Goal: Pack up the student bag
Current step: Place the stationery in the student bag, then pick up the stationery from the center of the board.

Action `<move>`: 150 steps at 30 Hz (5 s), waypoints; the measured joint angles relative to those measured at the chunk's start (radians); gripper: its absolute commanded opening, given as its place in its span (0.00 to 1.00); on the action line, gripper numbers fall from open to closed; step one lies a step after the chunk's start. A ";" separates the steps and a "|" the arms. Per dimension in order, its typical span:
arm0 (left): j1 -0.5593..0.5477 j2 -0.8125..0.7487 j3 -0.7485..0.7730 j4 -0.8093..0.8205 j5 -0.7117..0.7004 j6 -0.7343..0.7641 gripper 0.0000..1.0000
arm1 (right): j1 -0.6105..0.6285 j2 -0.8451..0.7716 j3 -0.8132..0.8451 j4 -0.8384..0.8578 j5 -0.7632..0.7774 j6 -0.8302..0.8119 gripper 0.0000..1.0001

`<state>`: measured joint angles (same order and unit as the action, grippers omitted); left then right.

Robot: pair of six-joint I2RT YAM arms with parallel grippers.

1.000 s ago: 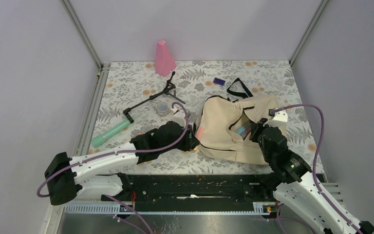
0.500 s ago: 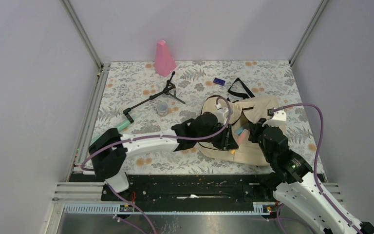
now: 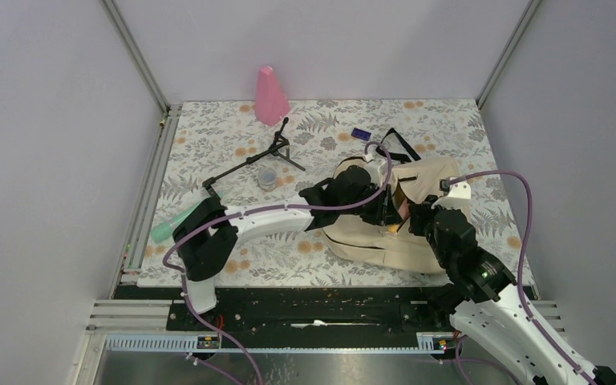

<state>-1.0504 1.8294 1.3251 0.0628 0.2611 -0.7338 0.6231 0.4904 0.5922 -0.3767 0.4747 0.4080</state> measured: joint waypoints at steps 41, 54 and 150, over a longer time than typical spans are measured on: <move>0.025 -0.100 -0.210 0.207 -0.144 0.162 0.74 | -0.001 -0.006 0.000 -0.001 -0.010 0.000 0.00; 0.054 -0.415 -0.449 0.149 -0.410 0.285 0.92 | -0.001 -0.009 0.000 0.000 0.003 0.000 0.00; 0.593 -0.435 -0.708 -0.265 -0.519 0.042 0.15 | 0.000 -0.006 -0.008 0.015 0.040 0.008 0.00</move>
<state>-0.4576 1.3945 0.6167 -0.2020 -0.2581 -0.6922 0.6228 0.4843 0.5838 -0.3618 0.5148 0.4164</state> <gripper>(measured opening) 0.257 0.033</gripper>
